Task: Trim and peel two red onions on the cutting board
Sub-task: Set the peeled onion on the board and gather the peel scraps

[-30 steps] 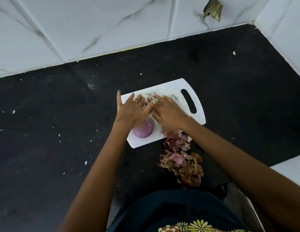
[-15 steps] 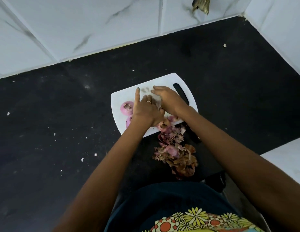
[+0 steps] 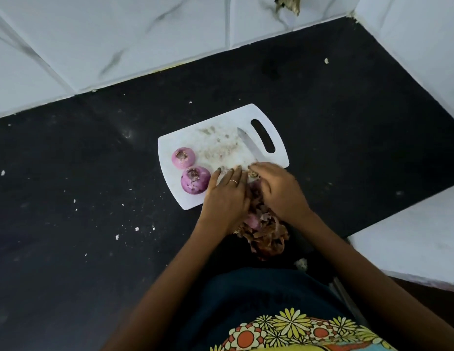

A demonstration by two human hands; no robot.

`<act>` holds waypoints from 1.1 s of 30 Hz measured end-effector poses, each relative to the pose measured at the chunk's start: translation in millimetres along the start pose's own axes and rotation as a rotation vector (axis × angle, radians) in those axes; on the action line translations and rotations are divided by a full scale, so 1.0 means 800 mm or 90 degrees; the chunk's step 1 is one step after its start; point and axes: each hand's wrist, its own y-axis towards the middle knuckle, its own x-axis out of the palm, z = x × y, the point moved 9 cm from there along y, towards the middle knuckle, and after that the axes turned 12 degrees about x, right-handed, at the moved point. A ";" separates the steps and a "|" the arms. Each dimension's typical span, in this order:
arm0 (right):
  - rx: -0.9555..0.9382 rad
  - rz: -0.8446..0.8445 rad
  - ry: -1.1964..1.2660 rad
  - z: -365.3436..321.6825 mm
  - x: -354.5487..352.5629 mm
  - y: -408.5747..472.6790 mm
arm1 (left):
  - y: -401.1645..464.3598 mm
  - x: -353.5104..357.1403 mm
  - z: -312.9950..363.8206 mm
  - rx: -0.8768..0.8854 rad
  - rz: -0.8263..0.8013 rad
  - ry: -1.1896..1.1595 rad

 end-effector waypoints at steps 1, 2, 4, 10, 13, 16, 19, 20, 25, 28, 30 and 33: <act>0.028 0.083 0.020 0.006 -0.021 -0.001 | -0.001 -0.005 -0.003 -0.008 0.036 -0.023; 0.064 0.143 0.021 0.014 -0.038 -0.002 | -0.001 -0.010 -0.006 -0.015 0.068 -0.046; 0.148 0.151 -0.007 0.037 -0.049 0.000 | -0.001 -0.017 -0.014 -0.033 0.113 -0.083; 0.237 0.002 -0.055 0.076 -0.013 -0.001 | 0.023 -0.001 -0.027 -0.075 0.076 -0.101; 0.248 0.031 -0.040 0.078 -0.017 0.005 | 0.034 0.013 -0.023 -0.074 0.020 -0.090; 0.279 0.083 0.060 0.084 -0.032 0.004 | 0.039 0.023 -0.019 -0.077 0.014 -0.117; 0.288 0.115 0.113 0.085 -0.046 0.008 | 0.041 0.030 -0.012 -0.068 0.041 -0.144; 0.287 0.123 0.121 0.085 -0.049 0.013 | 0.041 0.032 -0.007 -0.053 0.046 -0.144; 0.235 0.116 0.107 0.067 -0.042 0.056 | 0.030 0.042 0.019 0.054 0.056 -0.145; 0.223 0.107 0.089 0.054 -0.024 0.080 | 0.021 0.045 0.025 0.084 0.071 -0.157; 0.218 0.093 0.083 0.048 -0.011 0.091 | 0.017 0.049 0.027 0.097 0.071 -0.167; 0.199 0.071 0.002 0.040 0.004 0.100 | 0.012 0.050 0.032 0.124 0.076 -0.189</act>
